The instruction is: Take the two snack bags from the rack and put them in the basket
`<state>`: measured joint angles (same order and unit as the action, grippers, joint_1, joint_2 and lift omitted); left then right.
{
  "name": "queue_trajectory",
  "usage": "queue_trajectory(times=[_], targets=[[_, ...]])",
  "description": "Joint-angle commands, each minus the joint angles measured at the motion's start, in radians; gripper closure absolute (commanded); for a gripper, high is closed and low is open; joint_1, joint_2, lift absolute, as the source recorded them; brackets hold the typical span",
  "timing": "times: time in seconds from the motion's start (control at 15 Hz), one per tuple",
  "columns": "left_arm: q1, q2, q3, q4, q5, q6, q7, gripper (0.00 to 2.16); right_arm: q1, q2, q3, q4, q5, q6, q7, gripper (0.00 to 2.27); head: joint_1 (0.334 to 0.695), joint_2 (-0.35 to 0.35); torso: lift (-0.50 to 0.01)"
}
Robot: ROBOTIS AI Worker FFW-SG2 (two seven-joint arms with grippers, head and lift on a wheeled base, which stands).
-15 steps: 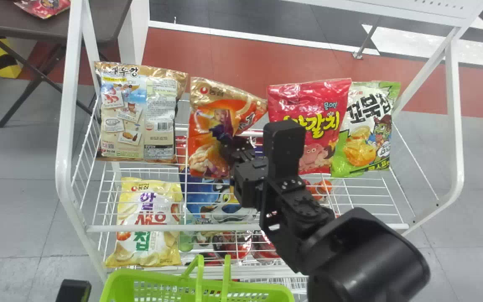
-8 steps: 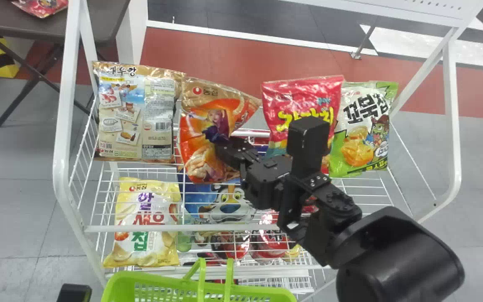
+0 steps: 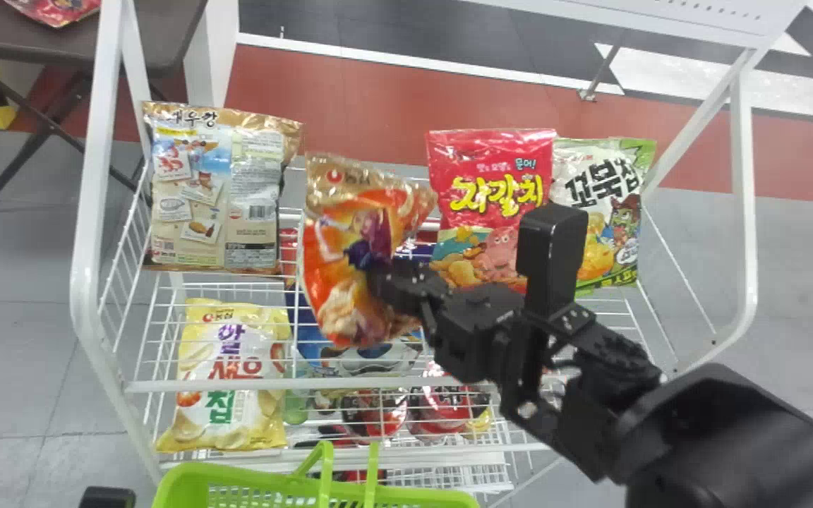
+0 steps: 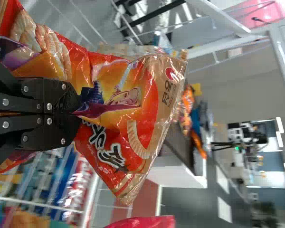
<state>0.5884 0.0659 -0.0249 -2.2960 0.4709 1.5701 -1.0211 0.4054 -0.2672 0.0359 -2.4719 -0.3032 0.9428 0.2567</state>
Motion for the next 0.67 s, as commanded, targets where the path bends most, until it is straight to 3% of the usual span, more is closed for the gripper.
queue_trajectory(times=[0.0, 0.13, 0.4, 0.6], targets=[[-0.016, -0.002, 0.0, 0.009, 0.0, 0.001, 0.001, 1.88, 0.089, -0.004, -0.06, -0.142, -0.005, 0.164, -0.001, 2.03, 0.695, -0.314, -0.011], [-0.016, -0.005, 0.008, 0.012, 0.0, 0.001, 0.006, 1.88, 0.115, -0.003, -0.102, -0.219, -0.027, 0.324, -0.002, 2.03, 0.695, -0.35, -0.011], [-0.009, -0.017, 0.033, 0.015, 0.003, 0.001, 0.015, 1.88, 0.161, 0.003, -0.197, -0.335, -0.025, 0.629, 0.003, 2.03, 0.695, -0.35, -0.011], [-0.009, -0.021, 0.037, 0.007, 0.006, 0.001, 0.027, 1.88, 0.181, 0.002, -0.301, -0.383, -0.054, 0.629, 0.042, 2.03, 0.695, -0.35, -0.011]])
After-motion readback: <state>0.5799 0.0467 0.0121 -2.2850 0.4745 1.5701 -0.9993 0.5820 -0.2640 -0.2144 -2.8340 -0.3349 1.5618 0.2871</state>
